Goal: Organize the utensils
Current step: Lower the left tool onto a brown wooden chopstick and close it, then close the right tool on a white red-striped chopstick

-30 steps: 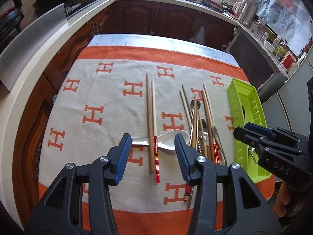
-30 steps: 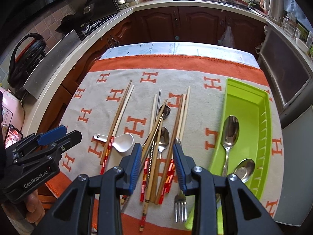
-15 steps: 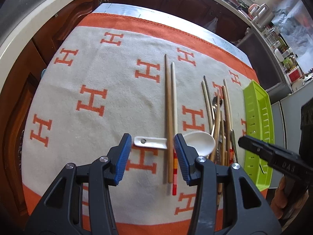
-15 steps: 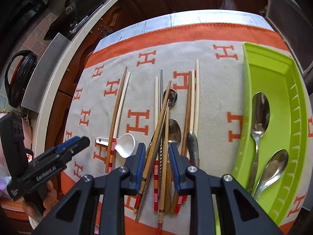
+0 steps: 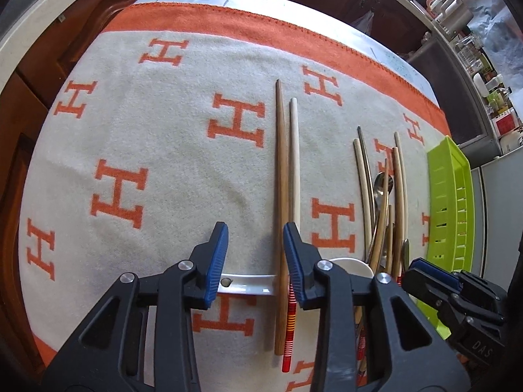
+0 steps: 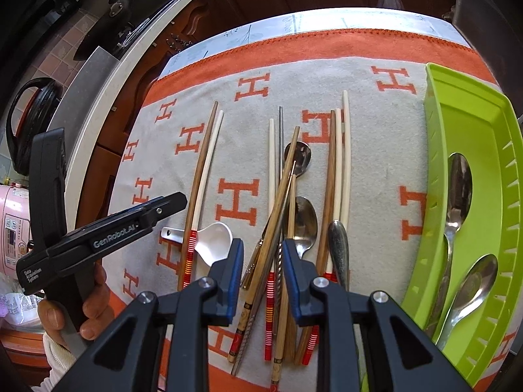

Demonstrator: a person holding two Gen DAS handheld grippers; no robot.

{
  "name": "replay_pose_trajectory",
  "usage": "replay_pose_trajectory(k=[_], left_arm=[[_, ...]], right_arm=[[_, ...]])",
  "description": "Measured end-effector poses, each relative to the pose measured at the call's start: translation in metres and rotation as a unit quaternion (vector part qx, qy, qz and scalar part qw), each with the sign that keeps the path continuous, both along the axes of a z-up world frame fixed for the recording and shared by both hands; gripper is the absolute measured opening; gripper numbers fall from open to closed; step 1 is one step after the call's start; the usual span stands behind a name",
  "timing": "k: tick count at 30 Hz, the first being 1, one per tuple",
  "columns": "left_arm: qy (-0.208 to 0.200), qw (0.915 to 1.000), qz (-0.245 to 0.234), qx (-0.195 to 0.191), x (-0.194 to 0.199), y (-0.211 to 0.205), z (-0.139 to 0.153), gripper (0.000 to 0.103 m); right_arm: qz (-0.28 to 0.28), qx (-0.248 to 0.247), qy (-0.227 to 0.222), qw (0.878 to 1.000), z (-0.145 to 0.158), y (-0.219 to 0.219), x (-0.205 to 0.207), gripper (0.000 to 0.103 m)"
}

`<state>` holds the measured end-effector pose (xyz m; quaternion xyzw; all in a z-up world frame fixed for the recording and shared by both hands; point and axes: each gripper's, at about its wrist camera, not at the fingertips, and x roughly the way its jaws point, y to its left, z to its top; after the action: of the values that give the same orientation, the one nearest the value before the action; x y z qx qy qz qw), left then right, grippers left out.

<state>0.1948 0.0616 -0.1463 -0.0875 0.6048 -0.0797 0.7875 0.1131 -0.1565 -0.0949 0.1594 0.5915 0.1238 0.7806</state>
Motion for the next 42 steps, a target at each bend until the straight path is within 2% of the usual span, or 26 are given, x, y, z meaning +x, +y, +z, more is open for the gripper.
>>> replay_pose_trajectory(k=[15,20,23,24,28,32,42], left_arm=[[0.002,0.9999,-0.003,0.009,0.009,-0.007,-0.003,0.032],[0.000,0.9995,-0.010,0.031,0.012,-0.015,-0.007,0.031],[-0.007,0.9990,-0.004,0.045,0.013,-0.016,-0.008,0.015],[-0.009,0.9989,-0.001,0.046,0.014,-0.014,-0.009,0.006],[-0.006,0.9998,0.015,0.008,0.014,0.000,-0.010,0.004],[-0.024,0.9993,0.028,-0.009,0.005,0.014,0.003,0.004],[-0.056,0.9971,0.047,-0.023,-0.026,0.055,0.035,0.004]], right_arm=[[0.007,-0.008,-0.007,1.000,0.002,0.004,-0.001,0.024],[0.009,-0.013,-0.012,1.000,0.004,0.006,-0.002,0.024],[0.010,-0.014,-0.013,1.000,0.005,0.009,-0.001,0.024],[0.012,-0.015,-0.013,1.000,0.005,0.012,-0.001,0.024],[0.023,-0.023,-0.023,0.999,0.011,0.025,0.002,0.024],[0.030,-0.025,-0.034,0.999,0.016,0.040,0.011,0.024],[0.034,-0.036,-0.012,0.999,-0.005,0.079,0.041,0.024]])
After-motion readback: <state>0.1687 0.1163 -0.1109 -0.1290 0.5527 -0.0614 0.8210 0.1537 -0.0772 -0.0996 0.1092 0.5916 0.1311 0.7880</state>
